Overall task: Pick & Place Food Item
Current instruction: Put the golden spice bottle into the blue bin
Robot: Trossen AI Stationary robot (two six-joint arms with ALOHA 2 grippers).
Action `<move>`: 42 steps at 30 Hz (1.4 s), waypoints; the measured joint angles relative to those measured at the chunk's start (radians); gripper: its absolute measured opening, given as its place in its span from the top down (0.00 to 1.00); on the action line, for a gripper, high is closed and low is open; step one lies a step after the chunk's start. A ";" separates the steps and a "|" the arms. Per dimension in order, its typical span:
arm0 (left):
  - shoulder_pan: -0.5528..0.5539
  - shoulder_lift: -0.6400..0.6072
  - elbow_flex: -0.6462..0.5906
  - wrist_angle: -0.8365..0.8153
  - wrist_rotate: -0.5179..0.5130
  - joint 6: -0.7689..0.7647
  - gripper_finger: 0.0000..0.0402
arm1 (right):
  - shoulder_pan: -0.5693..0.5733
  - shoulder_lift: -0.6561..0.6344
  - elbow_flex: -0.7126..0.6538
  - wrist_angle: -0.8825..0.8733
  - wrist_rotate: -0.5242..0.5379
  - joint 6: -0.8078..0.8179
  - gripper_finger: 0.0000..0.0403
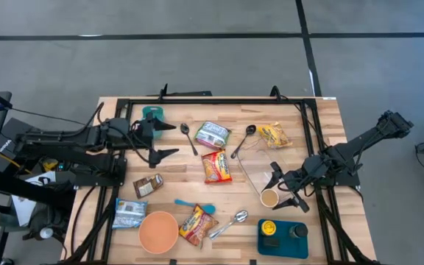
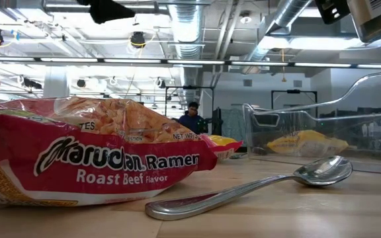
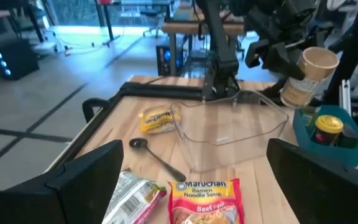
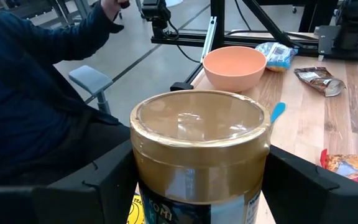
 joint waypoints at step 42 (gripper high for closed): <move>0.000 -0.287 -0.375 0.208 -0.101 -0.001 0.02 | 0.000 0.000 0.000 -0.001 0.000 0.007 0.31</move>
